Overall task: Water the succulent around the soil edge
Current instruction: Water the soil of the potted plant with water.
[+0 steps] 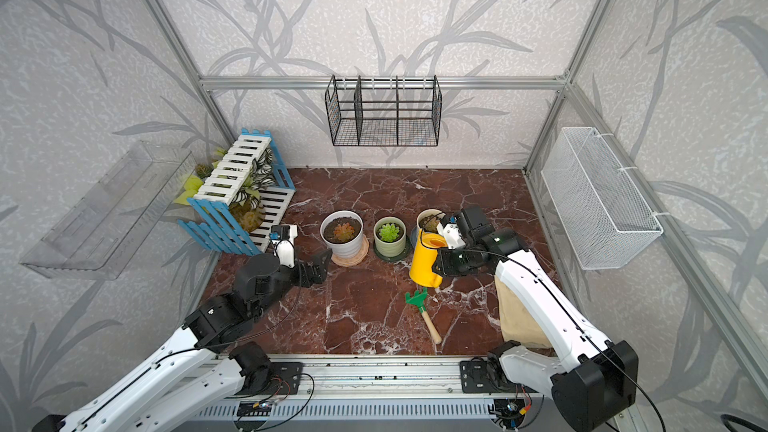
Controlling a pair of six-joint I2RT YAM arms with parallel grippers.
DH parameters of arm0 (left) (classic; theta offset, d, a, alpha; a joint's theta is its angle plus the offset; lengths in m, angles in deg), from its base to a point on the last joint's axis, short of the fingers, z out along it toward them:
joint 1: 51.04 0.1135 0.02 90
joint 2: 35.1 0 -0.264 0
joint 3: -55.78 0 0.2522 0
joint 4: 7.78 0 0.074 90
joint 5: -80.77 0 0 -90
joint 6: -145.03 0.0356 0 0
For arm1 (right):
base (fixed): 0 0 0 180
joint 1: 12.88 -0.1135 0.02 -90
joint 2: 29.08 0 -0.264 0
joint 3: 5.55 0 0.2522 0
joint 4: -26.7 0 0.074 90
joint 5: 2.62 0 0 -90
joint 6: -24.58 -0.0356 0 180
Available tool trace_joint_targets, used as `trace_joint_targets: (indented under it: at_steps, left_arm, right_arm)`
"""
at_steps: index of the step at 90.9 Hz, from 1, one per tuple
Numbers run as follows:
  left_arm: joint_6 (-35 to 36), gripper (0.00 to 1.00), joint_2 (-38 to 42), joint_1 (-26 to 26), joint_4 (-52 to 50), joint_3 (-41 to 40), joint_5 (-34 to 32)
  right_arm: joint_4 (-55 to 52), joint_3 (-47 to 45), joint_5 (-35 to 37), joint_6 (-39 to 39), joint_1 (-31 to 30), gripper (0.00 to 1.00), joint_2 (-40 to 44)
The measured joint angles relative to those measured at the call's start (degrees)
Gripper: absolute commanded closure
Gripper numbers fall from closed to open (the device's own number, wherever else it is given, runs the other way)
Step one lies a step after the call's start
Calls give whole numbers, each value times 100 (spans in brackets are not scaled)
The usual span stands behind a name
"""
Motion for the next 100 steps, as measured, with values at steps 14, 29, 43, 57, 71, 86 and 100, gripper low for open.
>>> trace_joint_targets:
  at_steps: [14, 29, 43, 57, 71, 86, 100]
  left_arm:
    - [0, 0, 0, 15, 2, 0, 2]
    - [0, 0, 0, 17, 17, 0, 24]
    - [0, 0, 0, 20, 42, -2, 48]
    - [0, 0, 0, 50, 59, -2, 94]
    - [0, 0, 0, 61, 85, -2, 107]
    - [0, 0, 0, 92, 90, -2, 129]
    - [-2, 0, 0, 125, 114, -2, 153]
  right_arm:
    - [37, 0, 70, -28, 0, 100, 24]
    - [13, -61, 223, -83, 92, 100, 208]
    - [-52, -131, 345, -105, 289, 100, 402]
    - [-57, -149, 267, -92, 317, 100, 459]
    - [-48, -184, 9, -57, 308, 100, 385]
    - [79, -181, -127, -55, 157, 100, 221]
    - [149, -181, -160, -55, 39, 100, 118]
